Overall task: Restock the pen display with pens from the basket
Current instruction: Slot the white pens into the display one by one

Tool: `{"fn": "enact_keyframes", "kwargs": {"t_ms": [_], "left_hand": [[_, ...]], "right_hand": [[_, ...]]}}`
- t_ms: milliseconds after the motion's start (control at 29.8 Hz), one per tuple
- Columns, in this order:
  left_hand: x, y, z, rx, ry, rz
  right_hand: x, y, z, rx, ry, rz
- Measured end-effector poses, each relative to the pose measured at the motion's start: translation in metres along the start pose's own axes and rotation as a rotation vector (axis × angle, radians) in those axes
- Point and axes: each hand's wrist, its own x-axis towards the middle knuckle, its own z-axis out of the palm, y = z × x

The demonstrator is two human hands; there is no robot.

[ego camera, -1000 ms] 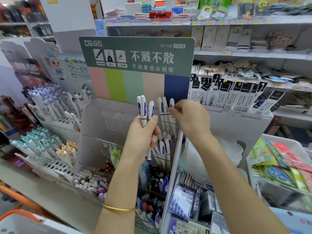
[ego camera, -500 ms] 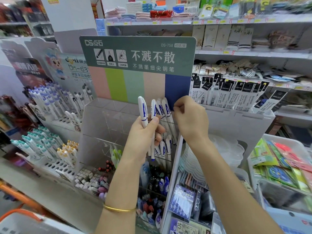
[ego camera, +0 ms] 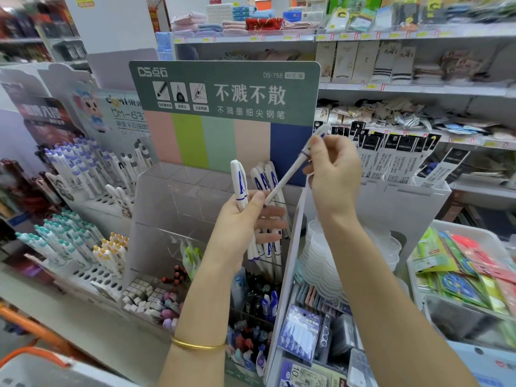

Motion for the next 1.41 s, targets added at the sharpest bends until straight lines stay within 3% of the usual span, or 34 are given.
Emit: {"fn": "enact_keyframes", "kwargs": {"t_ms": [101, 201, 302, 403, 571, 806, 907, 1041, 1108, 1209, 1310, 1410], "left_hand": [[0.0, -0.001, -0.001, 0.026, 0.041, -0.001], [0.001, -0.002, -0.001, 0.029, 0.051, -0.012], [0.001, -0.001, 0.0, 0.041, 0.033, -0.017], [0.001, -0.001, 0.0, 0.018, 0.034, -0.037], [0.0, 0.0, -0.001, 0.006, 0.04, -0.077], [-0.003, 0.005, 0.002, 0.015, 0.013, -0.027], [-0.002, 0.004, 0.005, 0.031, -0.043, 0.012], [-0.001, 0.003, 0.005, 0.021, -0.096, 0.038], [-0.002, 0.004, 0.004, 0.029, -0.073, 0.045], [-0.002, 0.005, 0.001, 0.028, 0.033, 0.04], [0.001, 0.004, -0.005, 0.056, 0.114, 0.058], [0.003, 0.004, -0.004, 0.052, 0.135, 0.053]], "right_hand": [[0.002, 0.001, 0.001, -0.087, 0.129, -0.182], [0.0, 0.007, 0.001, -0.316, 0.077, -0.331], [-0.002, 0.019, 0.001, -0.564, -0.114, -0.269], [-0.004, 0.026, 0.001, -0.838, -0.205, -0.213], [-0.005, 0.026, 0.002, -1.09, -0.358, -0.156], [-0.007, 0.021, -0.004, -0.787, -0.193, -0.159], [-0.011, 0.011, -0.003, -0.576, -0.292, -0.149], [-0.015, 0.001, -0.004, -0.329, -0.493, 0.022], [-0.014, 0.001, -0.004, -0.211, -0.412, 0.062], [-0.006, 0.001, -0.006, 0.024, -0.075, 0.059], [0.0, 0.004, -0.009, -0.094, 0.113, -0.137], [-0.004, 0.013, -0.008, -0.321, 0.021, -0.275]]}}
